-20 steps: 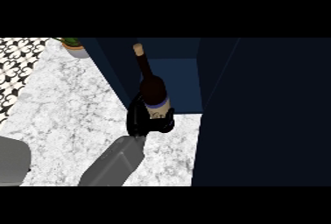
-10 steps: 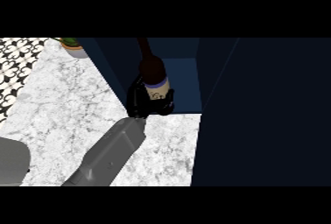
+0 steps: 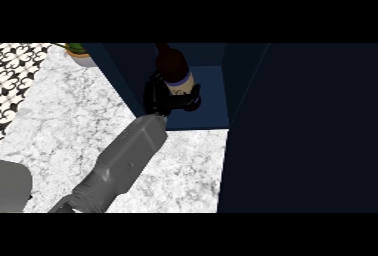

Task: Pick up the wine, place it into the cabinet and close the cabinet

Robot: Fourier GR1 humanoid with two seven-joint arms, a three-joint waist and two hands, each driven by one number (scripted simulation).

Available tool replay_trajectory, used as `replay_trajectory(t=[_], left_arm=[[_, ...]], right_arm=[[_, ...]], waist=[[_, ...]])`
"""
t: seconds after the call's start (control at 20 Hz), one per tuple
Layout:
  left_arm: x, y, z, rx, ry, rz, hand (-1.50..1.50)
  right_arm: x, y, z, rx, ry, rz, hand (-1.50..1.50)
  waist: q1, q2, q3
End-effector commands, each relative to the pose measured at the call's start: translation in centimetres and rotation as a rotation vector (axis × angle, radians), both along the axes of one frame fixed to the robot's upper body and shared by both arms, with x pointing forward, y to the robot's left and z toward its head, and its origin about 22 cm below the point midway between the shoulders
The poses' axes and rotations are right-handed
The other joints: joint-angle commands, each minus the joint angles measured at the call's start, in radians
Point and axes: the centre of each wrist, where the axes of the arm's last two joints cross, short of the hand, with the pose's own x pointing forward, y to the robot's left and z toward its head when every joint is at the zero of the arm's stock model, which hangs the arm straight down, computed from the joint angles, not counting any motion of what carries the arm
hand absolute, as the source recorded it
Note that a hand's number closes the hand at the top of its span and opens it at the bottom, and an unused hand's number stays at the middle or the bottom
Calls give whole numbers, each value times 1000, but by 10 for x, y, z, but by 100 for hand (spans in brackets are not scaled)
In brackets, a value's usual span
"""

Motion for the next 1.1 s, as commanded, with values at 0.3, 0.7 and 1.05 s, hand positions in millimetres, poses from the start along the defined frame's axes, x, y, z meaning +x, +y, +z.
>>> replay_trajectory(t=[0.3, 0.7, 1.05], left_arm=[[26, -7, 34, 38, 79, 24, 150], [21, -9, 30, -7, 68, 38, 150], [5, -3, 3, 24, 91, 34, 150]], right_arm=[[-5, 2, -10, -2, -25, 34, -150], [8, 11, -11, 5, -24, 53, -150], [19, 18, -1, 10, -29, 92, -150]], waist=[[-39, 10, 1], [-60, 13, 0], [-82, 21, -1]])
